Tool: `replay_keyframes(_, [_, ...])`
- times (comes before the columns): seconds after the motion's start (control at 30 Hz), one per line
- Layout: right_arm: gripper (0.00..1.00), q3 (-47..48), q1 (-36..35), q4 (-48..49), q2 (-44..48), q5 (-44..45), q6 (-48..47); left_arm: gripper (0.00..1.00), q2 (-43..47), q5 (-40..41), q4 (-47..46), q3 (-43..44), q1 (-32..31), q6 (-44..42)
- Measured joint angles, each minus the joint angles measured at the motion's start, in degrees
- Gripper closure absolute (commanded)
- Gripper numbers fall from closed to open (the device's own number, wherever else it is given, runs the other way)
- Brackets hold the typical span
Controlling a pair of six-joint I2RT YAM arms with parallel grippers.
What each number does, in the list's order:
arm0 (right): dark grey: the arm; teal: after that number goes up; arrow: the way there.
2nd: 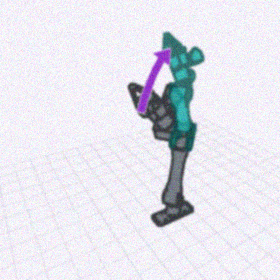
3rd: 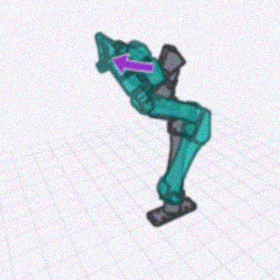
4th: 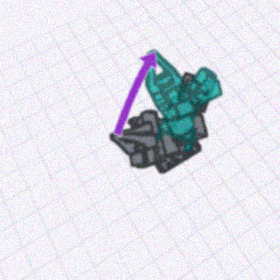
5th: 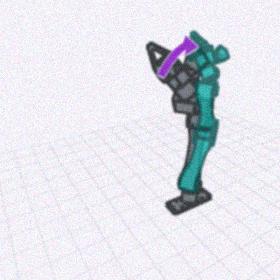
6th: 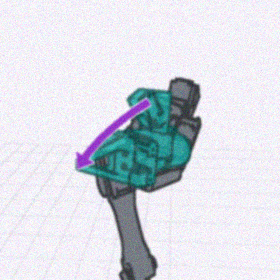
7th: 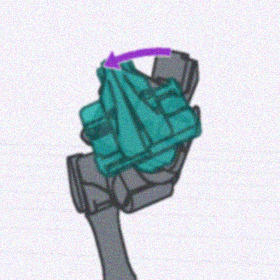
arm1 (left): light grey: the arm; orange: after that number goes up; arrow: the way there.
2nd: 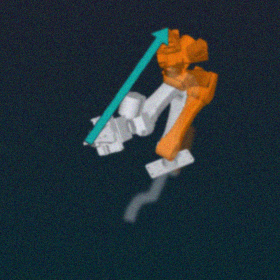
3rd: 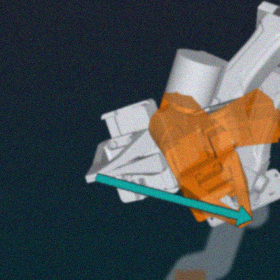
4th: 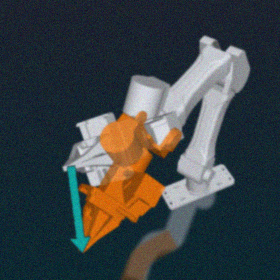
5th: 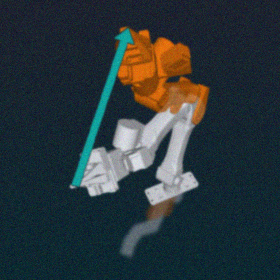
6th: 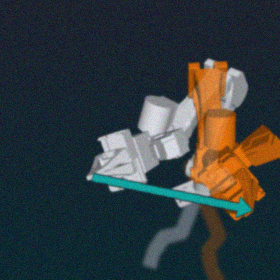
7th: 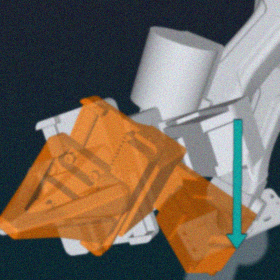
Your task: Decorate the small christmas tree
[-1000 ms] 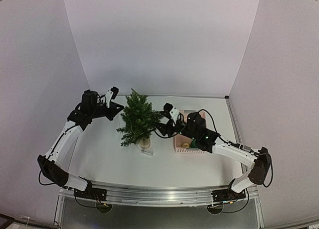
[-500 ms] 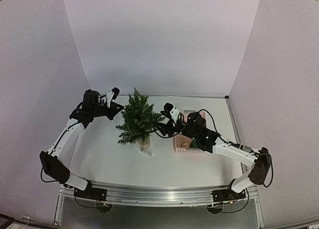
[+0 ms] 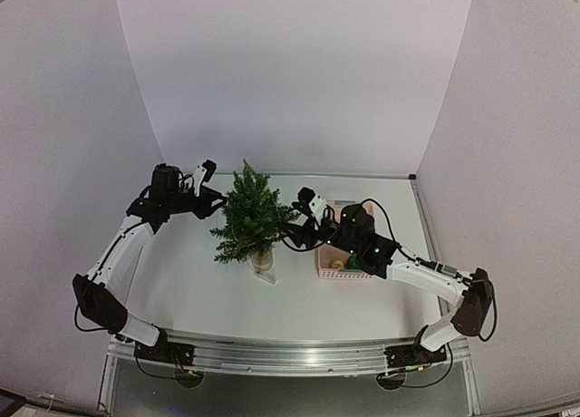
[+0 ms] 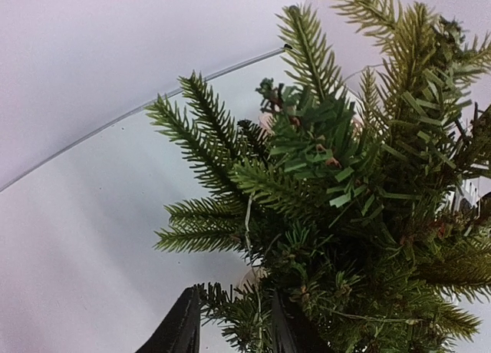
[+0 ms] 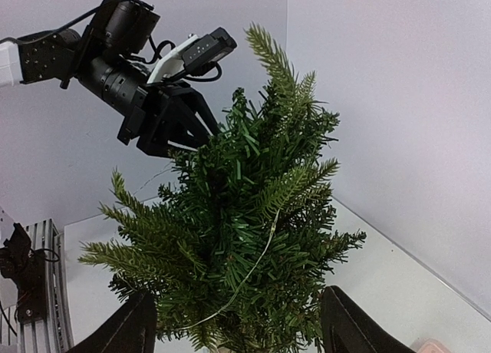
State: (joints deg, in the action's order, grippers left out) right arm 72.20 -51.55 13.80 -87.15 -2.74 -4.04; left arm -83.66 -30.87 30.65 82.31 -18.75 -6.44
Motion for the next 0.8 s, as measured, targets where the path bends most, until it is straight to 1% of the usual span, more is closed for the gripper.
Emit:
replay_keyframes(0.1, [0.29, 0.0, 0.0, -0.2, 0.0, 0.0, 0.1, 0.51, 0.2, 0.0, 0.4, 0.7, 0.4, 0.6])
replay_keyframes(0.27, [0.28, 0.0, 0.0, -0.2, 0.0, 0.0, 0.4, 0.43, 1.2, 0.0, 0.9, 0.9, 1.5, 1.0])
replay_keyframes(0.47, [0.27, 0.3, 0.0, -0.6, 0.0, 0.8, 1.6, 0.28, 2.1, 0.0, 0.9, 1.8, 2.9, 2.0])
replay_keyframes(0.8, [0.23, 3.8, 0.2, -4.0, 0.7, 5.1, 5.8, 0.1, 3.0, -0.2, 0.8, 2.7, 4.7, 2.9])
